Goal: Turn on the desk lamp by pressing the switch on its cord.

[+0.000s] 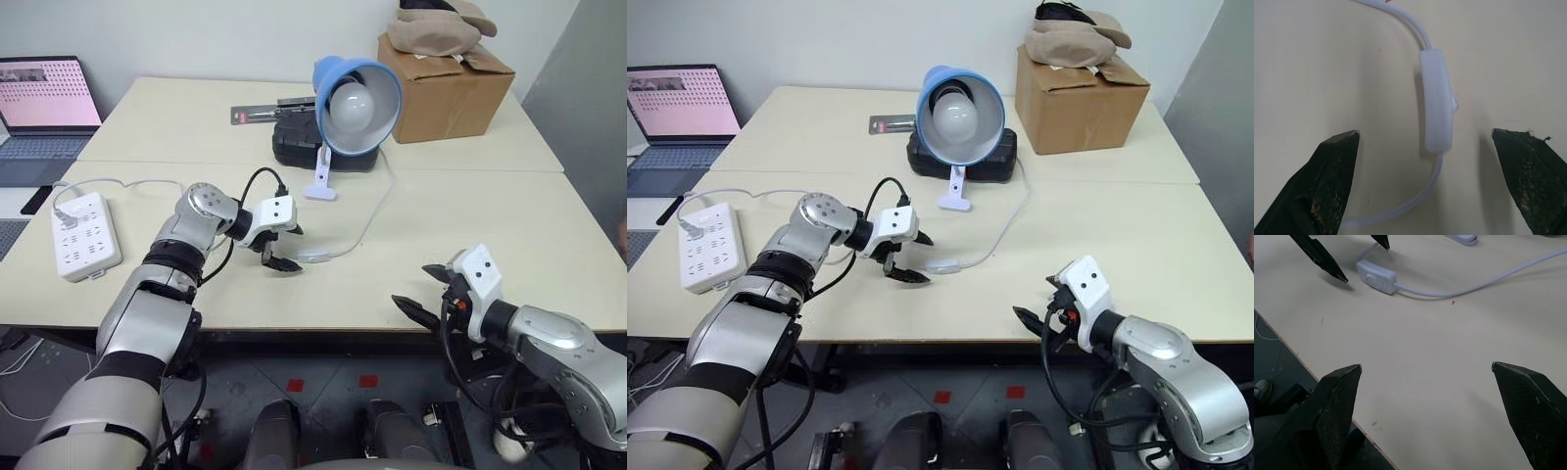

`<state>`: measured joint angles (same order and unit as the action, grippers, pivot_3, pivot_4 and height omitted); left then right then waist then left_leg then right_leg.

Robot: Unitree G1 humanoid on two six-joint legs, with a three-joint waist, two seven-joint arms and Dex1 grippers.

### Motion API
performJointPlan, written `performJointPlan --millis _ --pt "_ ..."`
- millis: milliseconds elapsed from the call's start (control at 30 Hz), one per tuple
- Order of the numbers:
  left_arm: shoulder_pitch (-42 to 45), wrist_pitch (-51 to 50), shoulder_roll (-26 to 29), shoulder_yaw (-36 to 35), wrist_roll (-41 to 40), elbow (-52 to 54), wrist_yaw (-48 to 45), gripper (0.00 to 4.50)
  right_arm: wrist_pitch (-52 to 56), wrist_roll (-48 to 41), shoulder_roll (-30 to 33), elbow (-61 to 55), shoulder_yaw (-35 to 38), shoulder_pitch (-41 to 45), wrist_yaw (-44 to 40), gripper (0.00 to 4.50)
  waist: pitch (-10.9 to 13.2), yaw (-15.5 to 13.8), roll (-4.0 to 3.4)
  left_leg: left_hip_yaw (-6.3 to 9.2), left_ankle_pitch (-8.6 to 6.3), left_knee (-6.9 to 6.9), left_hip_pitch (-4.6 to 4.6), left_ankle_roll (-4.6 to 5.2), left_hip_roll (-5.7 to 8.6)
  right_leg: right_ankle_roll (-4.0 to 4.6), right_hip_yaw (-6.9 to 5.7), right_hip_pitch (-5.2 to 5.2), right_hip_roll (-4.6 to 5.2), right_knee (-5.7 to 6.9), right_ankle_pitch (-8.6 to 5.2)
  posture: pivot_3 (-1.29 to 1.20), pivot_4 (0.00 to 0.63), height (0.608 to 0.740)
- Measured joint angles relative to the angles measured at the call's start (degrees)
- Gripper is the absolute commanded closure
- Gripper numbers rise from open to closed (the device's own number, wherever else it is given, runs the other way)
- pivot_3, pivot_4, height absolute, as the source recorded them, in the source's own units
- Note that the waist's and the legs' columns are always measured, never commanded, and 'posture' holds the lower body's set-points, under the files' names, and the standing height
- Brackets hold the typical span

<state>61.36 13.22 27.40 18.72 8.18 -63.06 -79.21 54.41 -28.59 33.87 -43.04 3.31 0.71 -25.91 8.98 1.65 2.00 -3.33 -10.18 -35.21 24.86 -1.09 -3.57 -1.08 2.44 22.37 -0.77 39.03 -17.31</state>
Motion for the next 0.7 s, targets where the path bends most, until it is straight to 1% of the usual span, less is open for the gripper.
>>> performJointPlan --millis 33,100,167,333,467,500,567,600,700 --pt "0.0 0.9 -0.1 0.1 0.6 -0.8 0.0 0.64 0.1 -0.3 -0.2 -0.1 0.0 0.0 0.2 0.00 0.0 0.0 0.00 -0.01 0.00 0.00 0.00 0.00 0.00 -0.01 0.01 0.00 0.00 0.00 0.01 0.00 0.150 0.740" --pt "0.1 2.0 -0.2 0.1 1.2 -2.2 0.3 0.92 0.2 -0.7 -0.3 -0.5 0.0 0.0 0.2 0.00 0.0 0.0 0.00 0.00 0.00 0.00 0.00 0.00 -0.01 -0.01 0.00 0.00 0.00 0.00 0.01 0.00 0.150 0.740" --pt "0.3 2.2 -0.7 -0.1 1.4 -3.4 1.1 1.39 0.2 -0.8 -0.3 -0.6 0.0 -0.1 0.3 0.00 0.0 0.0 0.00 0.02 0.00 0.00 0.00 0.00 -0.02 -0.01 -0.02 0.00 -0.01 0.00 0.01 0.00 0.150 0.740" --pt "0.6 3.7 -1.0 -0.1 2.4 -4.9 1.1 2.38 0.2 -1.1 -0.3 -0.6 0.1 -0.1 1.1 0.00 0.0 0.0 0.00 0.02 0.00 0.00 0.00 0.00 -0.01 -0.01 -0.03 0.00 -0.01 0.01 0.01 0.00 0.150 0.740" --pt "1.2 3.8 -1.1 -0.2 3.1 -6.0 1.6 3.23 0.2 -1.6 -0.3 -0.6 0.1 -0.3 1.3 0.00 0.0 0.0 0.00 0.02 0.00 -0.01 0.00 0.00 -0.01 -0.01 -0.02 0.00 -0.01 0.02 0.01 0.00 0.150 0.740" --pt "1.3 3.8 -1.1 -0.2 3.3 -6.3 1.8 3.61 0.2 -1.7 -0.3 -0.6 0.1 -0.4 1.5 0.00 0.0 0.0 0.00 0.01 0.00 -0.01 0.00 0.00 -0.01 -0.01 -0.02 0.00 -0.01 0.02 0.01 0.00 0.150 0.740" --pt "1.3 4.0 -1.3 -0.5 3.3 -6.6 2.0 4.01 0.2 -1.8 -0.3 -0.7 0.1 -0.6 2.0 0.00 0.0 0.0 0.00 0.02 0.00 -0.01 0.00 0.00 -0.01 0.00 -0.03 0.00 -0.01 0.02 0.01 0.00 0.150 0.740" --pt "1.3 4.0 -1.3 -0.6 3.4 -6.7 2.2 4.12 0.2 -1.8 -0.3 -0.7 0.1 -0.7 2.3 0.00 0.0 0.0 0.00 0.02 0.00 -0.01 -0.01 0.00 -0.01 0.00 -0.03 0.00 -0.01 0.03 0.01 0.00 0.150 0.740" --pt "1.3 3.3 -1.7 -1.1 3.3 -7.0 2.3 4.12 0.2 -2.0 -0.3 -0.9 0.6 -1.3 2.4 0.00 0.0 0.0 0.00 0.02 0.00 -0.02 -0.01 0.00 -0.01 -0.01 -0.03 -0.02 -0.01 0.03 0.01 0.00 0.150 0.740"
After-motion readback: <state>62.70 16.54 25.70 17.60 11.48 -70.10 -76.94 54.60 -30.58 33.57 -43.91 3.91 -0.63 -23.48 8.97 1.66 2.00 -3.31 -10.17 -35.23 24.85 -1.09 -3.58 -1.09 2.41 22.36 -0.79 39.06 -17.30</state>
